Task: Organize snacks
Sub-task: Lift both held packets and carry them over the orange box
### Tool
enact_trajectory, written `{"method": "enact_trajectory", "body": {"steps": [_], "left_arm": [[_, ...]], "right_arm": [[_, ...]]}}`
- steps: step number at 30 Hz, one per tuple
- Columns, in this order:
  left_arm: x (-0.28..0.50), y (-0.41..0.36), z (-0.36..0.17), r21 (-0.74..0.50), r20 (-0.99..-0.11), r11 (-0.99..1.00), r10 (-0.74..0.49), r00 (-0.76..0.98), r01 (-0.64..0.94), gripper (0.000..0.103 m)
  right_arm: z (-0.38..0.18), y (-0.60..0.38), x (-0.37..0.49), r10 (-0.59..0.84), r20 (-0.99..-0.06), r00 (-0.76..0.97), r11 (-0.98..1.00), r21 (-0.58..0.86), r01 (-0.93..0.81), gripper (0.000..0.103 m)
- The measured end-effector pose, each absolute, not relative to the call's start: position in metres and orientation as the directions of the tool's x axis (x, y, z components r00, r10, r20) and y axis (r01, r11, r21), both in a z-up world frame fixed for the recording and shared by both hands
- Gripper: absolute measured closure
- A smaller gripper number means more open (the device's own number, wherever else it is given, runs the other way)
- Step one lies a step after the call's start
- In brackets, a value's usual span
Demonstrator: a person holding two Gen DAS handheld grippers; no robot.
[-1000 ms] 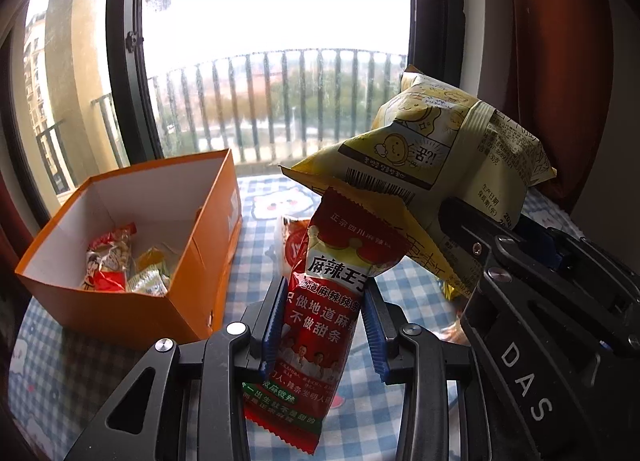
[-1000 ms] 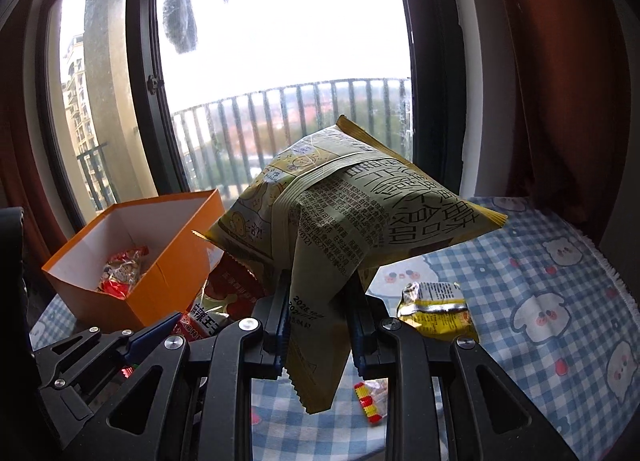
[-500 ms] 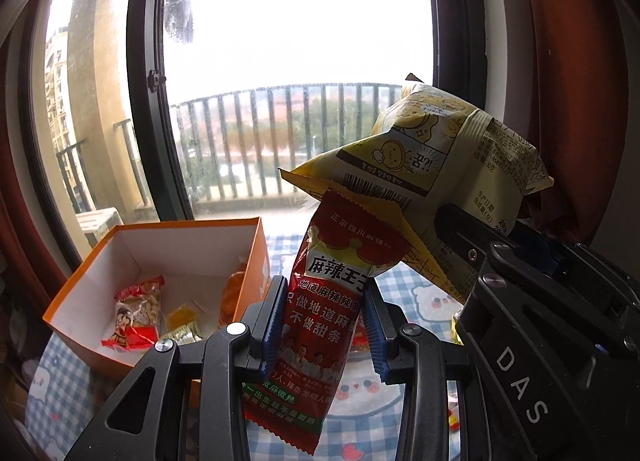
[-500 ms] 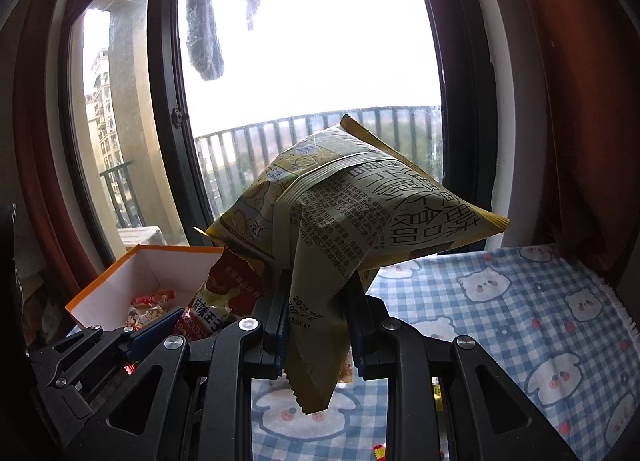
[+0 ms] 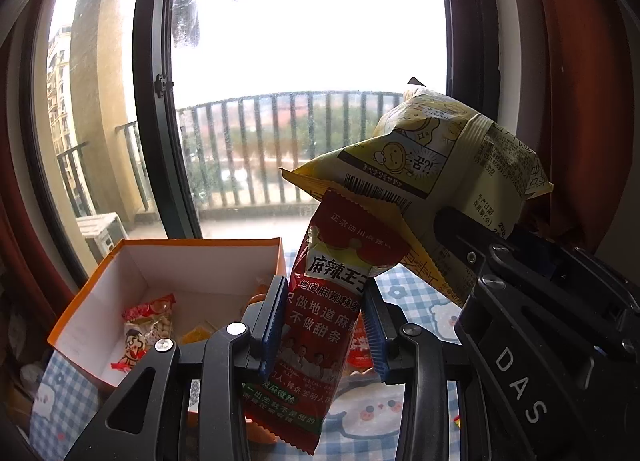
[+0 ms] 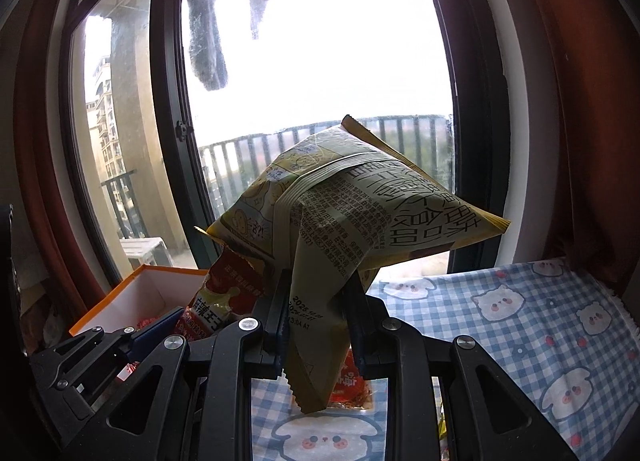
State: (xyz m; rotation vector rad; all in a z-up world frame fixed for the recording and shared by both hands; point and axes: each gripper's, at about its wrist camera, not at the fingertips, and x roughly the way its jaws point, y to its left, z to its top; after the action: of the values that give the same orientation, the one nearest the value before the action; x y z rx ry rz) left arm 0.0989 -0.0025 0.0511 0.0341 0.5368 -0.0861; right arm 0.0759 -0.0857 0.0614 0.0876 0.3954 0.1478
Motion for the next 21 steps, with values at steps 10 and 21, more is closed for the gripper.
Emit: {"method": "enact_trajectory", "body": {"steps": [10, 21], "left_arm": [[0.108, 0.039, 0.052, -0.008, -0.520, 0.998, -0.053, 0.853, 0.057, 0.066], [0.121, 0.093, 0.033, -0.040, -0.556, 0.999, -0.027, 0.831, 0.006, 0.066]], "right_arm": [[0.062, -0.041, 0.090, 0.178, -0.389, 0.904, 0.983, 0.100, -0.151, 0.076], [0.049, 0.011, 0.110, 0.207, -0.432, 0.878, 0.978, 0.079, -0.192, 0.076]]}}
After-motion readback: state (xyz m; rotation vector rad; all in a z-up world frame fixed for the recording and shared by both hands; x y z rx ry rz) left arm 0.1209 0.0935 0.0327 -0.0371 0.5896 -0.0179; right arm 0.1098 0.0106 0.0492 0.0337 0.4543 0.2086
